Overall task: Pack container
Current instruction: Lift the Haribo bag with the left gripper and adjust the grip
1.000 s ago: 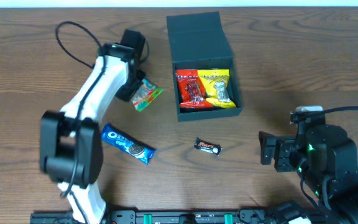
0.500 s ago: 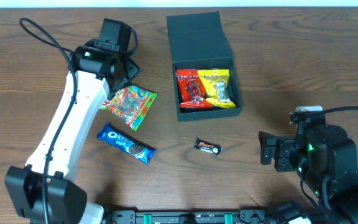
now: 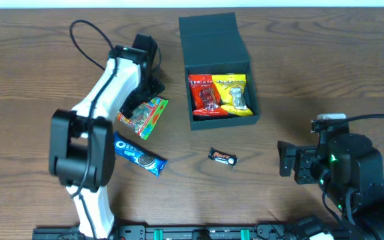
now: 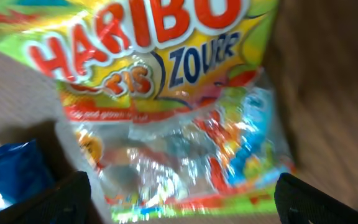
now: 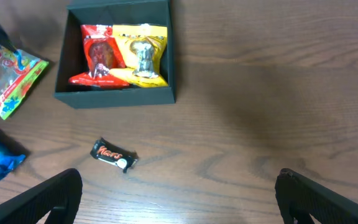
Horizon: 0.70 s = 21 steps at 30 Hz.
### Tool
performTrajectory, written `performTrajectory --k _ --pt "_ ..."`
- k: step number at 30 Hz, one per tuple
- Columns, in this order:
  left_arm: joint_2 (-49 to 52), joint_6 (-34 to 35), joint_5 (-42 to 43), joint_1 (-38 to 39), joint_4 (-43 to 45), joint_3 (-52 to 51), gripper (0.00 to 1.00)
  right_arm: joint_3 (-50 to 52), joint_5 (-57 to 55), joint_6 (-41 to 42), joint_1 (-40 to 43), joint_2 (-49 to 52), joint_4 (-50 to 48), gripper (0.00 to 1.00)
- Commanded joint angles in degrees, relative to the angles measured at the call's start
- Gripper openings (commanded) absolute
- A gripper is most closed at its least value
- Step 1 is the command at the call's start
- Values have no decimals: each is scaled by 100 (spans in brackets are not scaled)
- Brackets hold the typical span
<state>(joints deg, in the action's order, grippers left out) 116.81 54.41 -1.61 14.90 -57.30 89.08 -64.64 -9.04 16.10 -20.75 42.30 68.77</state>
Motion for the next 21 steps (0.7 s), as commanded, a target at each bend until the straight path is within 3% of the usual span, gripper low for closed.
performTrajectory --k 1,21 --pt "271 92 42 13 28 66 95 -13 -61 59 -22 -4 4 99" --pt "573 92 -197 13 498 -87 95 -13 -61 59 -22 -4 4 99"
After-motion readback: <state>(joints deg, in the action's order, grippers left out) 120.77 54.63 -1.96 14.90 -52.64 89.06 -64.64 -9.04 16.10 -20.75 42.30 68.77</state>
